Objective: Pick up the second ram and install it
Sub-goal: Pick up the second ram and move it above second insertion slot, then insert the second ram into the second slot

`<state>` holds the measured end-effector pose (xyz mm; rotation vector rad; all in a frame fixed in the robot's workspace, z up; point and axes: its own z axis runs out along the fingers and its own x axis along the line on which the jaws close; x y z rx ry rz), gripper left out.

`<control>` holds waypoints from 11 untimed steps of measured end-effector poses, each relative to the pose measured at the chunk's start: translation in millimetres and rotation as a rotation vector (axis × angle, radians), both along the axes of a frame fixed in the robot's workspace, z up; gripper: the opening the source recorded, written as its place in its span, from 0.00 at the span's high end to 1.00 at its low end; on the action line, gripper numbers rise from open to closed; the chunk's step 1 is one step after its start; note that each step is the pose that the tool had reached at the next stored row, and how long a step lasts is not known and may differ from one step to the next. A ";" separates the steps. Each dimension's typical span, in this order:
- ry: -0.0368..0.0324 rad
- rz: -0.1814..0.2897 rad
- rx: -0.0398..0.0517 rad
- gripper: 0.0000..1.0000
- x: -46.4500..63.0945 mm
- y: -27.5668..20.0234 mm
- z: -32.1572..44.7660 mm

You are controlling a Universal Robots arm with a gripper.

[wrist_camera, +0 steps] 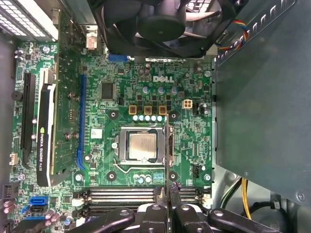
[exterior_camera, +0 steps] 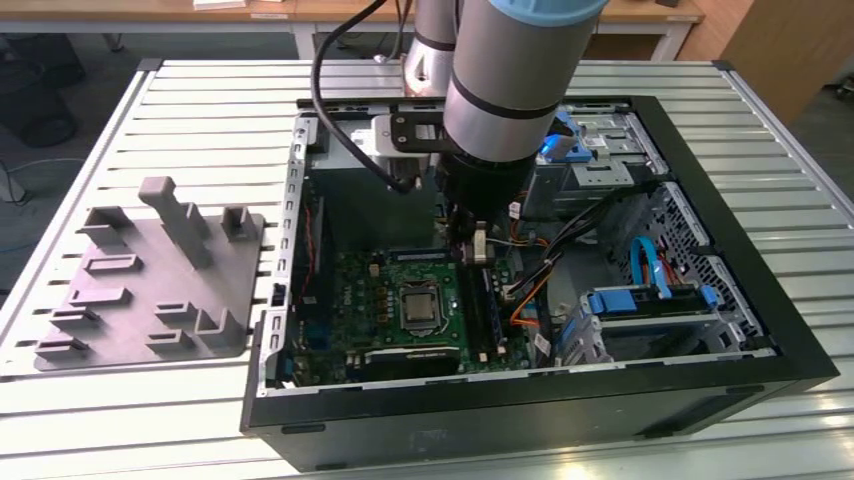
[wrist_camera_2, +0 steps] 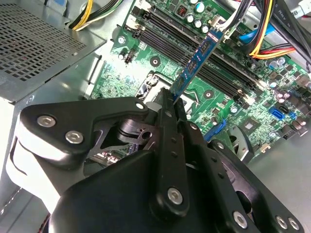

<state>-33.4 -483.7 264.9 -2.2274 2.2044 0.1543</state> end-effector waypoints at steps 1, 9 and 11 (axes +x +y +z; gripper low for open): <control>0.0000 0.000 -0.0001 0.86 0.0 0.0 0.0; 0.0000 0.000 0.0000 0.86 0.0 0.0 -0.1; 0.0001 -0.001 0.0000 0.86 0.0 0.0 -0.1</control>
